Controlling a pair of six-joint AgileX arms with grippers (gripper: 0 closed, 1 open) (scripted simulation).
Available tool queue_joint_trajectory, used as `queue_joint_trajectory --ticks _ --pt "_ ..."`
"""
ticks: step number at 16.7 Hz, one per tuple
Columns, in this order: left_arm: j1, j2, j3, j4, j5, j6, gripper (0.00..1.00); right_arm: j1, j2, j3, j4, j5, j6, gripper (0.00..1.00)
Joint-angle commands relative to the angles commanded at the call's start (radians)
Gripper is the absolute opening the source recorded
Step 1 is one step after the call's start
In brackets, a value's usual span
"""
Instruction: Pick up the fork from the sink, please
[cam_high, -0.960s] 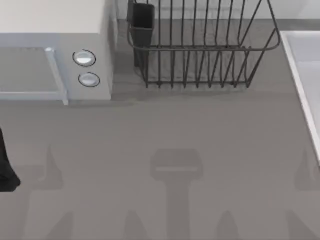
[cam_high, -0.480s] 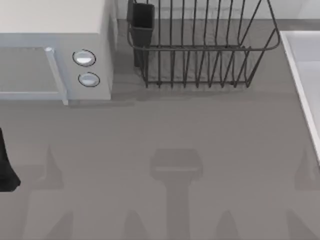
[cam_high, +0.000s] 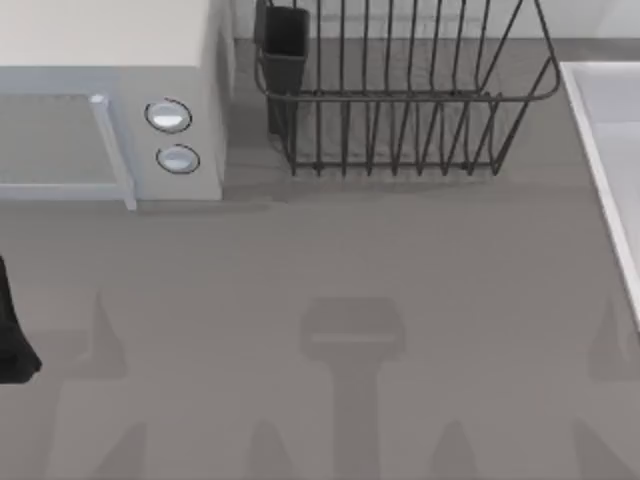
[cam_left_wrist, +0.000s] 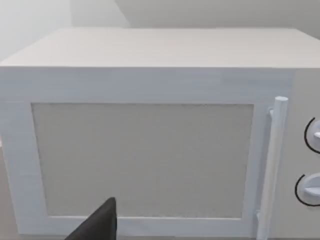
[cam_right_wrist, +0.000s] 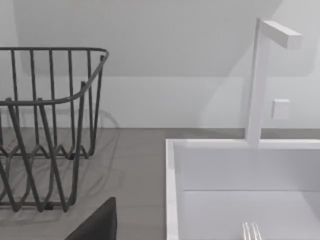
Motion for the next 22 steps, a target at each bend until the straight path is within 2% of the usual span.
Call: queue_joint_trajectory --ticks 8,12,17,22 --pt "0.0 0.0 0.0 0.0 0.0 0.0 1.0 0.0 0.0 0.0 0.0 0.0 0.0 1.0" --pt "0.0 0.0 0.0 0.0 0.0 0.0 1.0 -0.008 0.096 0.085 -0.05 0.0 -0.007 1.0" --pt "0.0 0.0 0.0 0.0 0.0 0.0 1.0 -0.034 0.417 0.367 -0.218 0.0 -0.032 1.0" --pt "0.0 0.0 0.0 0.0 0.0 0.0 1.0 -0.072 0.879 0.776 -0.461 0.002 -0.066 1.0"
